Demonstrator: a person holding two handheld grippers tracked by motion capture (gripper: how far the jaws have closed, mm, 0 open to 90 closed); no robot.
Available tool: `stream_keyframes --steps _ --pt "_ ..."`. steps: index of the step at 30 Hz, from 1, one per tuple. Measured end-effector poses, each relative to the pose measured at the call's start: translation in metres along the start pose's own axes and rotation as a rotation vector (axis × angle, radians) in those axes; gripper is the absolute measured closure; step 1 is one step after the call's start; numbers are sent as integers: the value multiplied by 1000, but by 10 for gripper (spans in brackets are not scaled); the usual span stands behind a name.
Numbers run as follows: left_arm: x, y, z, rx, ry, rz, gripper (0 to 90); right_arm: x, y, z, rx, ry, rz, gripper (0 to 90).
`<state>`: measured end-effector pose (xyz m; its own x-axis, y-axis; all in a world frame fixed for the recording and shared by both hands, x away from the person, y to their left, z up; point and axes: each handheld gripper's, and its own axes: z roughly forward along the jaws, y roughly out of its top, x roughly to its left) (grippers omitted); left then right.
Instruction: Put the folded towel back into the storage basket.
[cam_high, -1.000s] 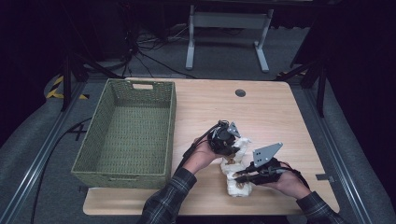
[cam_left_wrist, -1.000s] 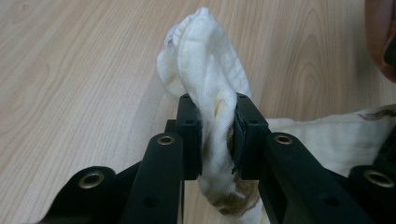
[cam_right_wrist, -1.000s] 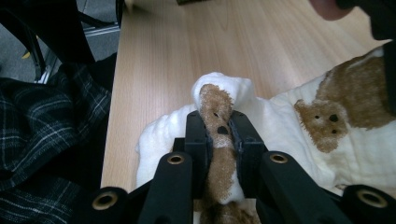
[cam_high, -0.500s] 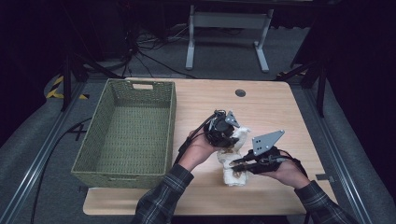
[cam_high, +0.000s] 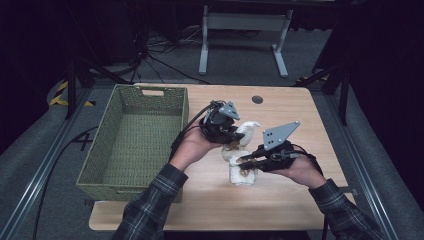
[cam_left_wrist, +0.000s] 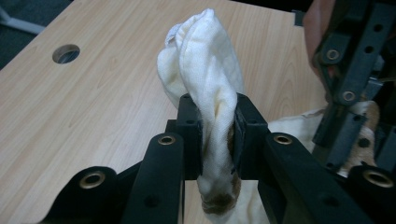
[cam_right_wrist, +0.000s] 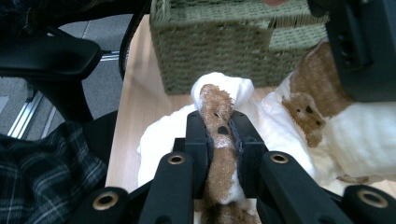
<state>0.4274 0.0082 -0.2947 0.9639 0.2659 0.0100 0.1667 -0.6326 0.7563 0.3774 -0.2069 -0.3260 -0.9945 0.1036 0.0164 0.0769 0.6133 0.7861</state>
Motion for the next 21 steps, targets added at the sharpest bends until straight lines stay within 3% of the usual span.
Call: stream_keyframes --steps 6,14,21 --pt "16 -11 -28 -34 -24 19 764 -4 26 13 -5 -13 -3 801" --pt "38 -34 -66 -58 -4 19 763 -6 72 42 -9 -15 -31 801" --pt "50 -58 -87 -76 19 7 763 -7 97 67 -6 -9 -45 801"
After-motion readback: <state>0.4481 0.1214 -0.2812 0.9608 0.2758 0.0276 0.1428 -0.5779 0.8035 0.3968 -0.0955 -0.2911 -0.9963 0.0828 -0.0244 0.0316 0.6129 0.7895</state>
